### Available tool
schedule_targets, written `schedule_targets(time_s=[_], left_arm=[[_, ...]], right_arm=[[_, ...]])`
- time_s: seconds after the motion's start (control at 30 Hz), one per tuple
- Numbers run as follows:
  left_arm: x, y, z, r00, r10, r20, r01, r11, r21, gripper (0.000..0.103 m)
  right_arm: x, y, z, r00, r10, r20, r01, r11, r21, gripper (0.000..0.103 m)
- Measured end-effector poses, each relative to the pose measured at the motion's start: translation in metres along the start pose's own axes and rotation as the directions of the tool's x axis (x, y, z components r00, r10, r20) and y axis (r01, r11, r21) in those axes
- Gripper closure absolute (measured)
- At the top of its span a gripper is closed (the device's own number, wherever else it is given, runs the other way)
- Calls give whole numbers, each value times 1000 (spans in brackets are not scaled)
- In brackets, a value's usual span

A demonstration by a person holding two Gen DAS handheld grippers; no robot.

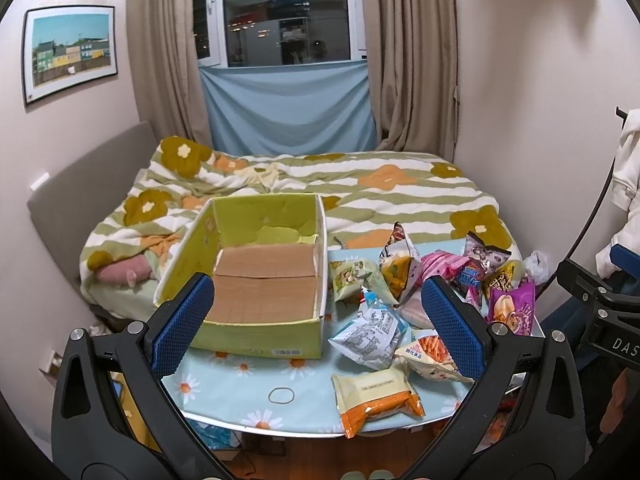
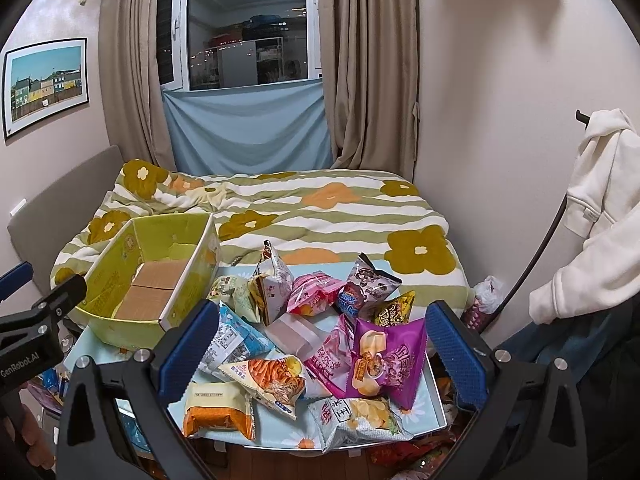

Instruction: Organize snacks

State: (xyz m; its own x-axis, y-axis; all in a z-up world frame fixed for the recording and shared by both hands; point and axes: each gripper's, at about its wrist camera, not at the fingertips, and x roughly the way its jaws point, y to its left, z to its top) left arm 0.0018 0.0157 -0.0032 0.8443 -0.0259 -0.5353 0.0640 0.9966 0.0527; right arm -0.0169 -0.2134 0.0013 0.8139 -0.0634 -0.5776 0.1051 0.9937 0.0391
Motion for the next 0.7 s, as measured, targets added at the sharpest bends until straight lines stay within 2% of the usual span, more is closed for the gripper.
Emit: schedule_targets(time_s=[0.7], left_arm=[[4,-3,2,1000,-16,-16,17,1000,6,0]], right_arm=[[2,2,1,1000,-6,-10,6,1000,-3,0]])
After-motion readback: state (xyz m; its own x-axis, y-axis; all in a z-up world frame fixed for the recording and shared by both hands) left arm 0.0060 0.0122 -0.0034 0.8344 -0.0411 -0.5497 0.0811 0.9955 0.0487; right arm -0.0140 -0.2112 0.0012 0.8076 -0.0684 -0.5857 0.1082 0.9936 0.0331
